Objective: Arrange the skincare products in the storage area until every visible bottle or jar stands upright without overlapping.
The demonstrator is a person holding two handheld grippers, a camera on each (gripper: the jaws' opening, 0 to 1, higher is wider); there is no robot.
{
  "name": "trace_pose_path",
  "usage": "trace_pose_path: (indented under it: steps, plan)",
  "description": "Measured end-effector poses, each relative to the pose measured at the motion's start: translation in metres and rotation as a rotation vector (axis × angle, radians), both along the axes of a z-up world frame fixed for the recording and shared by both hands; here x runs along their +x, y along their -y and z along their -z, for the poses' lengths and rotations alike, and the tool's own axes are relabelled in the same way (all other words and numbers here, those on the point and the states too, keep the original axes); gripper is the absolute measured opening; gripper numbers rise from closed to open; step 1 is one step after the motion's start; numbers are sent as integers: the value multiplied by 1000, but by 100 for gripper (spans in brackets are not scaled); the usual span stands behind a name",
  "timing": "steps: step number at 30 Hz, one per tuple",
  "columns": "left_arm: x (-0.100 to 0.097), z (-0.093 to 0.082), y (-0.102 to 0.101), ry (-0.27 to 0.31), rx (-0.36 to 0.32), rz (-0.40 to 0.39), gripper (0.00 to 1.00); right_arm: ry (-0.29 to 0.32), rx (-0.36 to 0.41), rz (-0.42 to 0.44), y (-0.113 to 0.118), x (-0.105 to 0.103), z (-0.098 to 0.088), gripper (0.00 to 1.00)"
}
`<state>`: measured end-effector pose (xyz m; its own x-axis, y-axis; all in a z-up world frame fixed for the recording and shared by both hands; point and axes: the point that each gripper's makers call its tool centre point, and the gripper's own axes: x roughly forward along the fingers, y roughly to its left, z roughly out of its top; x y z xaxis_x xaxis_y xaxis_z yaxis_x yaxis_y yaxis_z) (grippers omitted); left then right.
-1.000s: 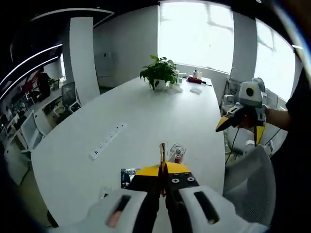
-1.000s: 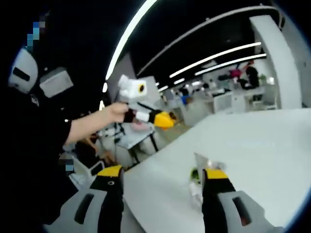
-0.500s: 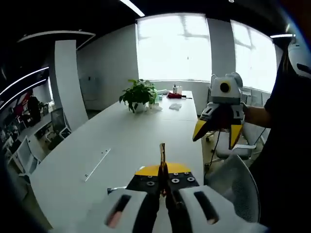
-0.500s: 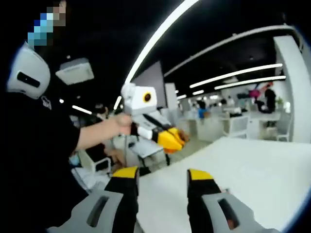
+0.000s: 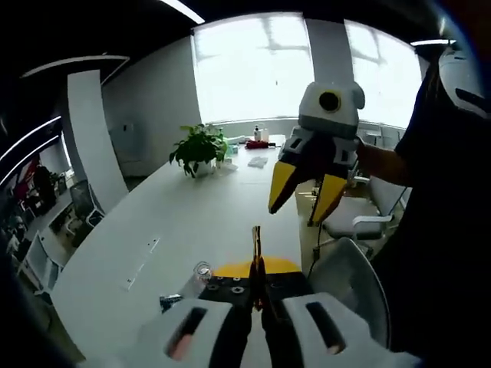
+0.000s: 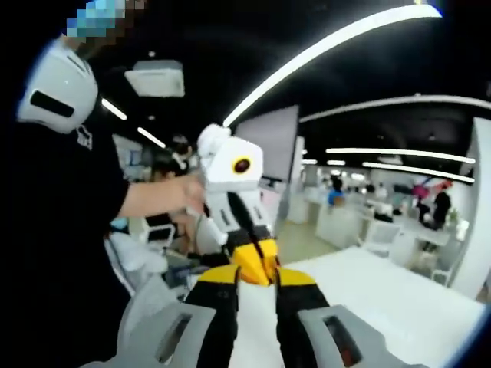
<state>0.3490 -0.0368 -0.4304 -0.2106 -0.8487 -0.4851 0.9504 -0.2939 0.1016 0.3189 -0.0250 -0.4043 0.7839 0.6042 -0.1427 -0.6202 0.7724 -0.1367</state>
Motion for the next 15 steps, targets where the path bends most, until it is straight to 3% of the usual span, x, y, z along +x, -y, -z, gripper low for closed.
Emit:
trace_pose_path:
  steps: [15]
  plan:
    - [-10, -2, 1, 15, 13, 33, 7, -8, -33, -18, 0, -2, 4, 11]
